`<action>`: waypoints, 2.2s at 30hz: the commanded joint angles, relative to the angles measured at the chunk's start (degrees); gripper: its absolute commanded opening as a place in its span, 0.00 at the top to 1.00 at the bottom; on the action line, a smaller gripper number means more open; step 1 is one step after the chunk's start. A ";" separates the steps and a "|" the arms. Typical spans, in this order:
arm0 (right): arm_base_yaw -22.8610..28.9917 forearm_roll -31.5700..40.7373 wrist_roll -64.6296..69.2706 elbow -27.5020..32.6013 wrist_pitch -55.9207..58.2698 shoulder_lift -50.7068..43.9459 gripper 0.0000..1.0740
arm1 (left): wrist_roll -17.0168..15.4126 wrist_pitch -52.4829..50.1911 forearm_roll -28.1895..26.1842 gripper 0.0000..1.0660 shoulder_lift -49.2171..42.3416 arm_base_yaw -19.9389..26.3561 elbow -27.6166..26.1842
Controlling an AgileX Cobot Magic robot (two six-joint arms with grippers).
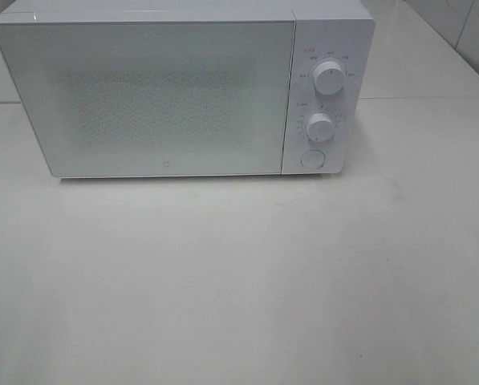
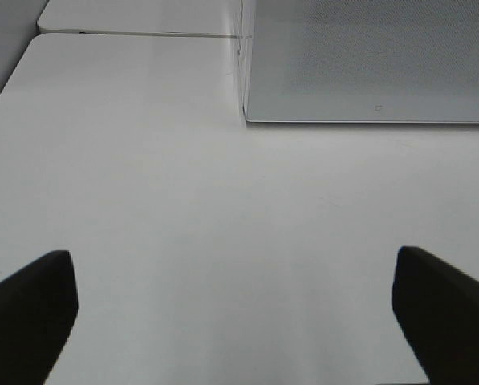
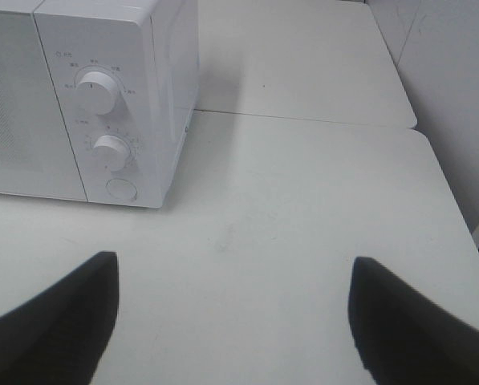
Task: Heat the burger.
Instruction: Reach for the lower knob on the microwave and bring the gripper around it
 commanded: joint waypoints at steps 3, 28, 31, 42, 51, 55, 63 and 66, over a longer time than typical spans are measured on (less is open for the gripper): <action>-0.17 0.29 -0.34 -0.17 -5.96 5.21 0.29 | -0.40 -0.63 -0.52 0.06 -1.32 -0.06 0.00; -0.17 -0.40 2.29 -0.17 -33.92 30.02 0.29 | -0.40 -0.63 -0.52 0.06 -1.32 -0.06 0.00; -0.17 -0.40 2.29 -0.17 -37.18 32.31 0.29 | -0.40 -0.63 -0.52 0.06 -1.32 -0.06 0.00; -0.17 -1.66 1.03 3.55 -53.92 40.11 0.29 | -0.40 -0.63 -0.52 0.06 -1.32 -0.06 0.00; -0.17 6.65 -5.90 10.20 -68.81 45.95 0.29 | -0.40 -0.63 -0.52 0.06 -1.32 -0.06 0.00; 0.06 11.52 -9.34 13.87 -75.57 48.13 0.29 | -0.40 -0.63 -0.52 0.06 -1.32 -0.06 0.00; 6.82 24.69 -16.56 18.33 -84.63 51.17 0.29 | -0.40 -0.63 -0.52 0.06 -1.32 -0.06 0.00; 11.23 29.79 -20.86 18.51 -86.69 52.77 0.29 | -0.40 -0.63 -0.52 0.06 -1.32 -0.06 0.00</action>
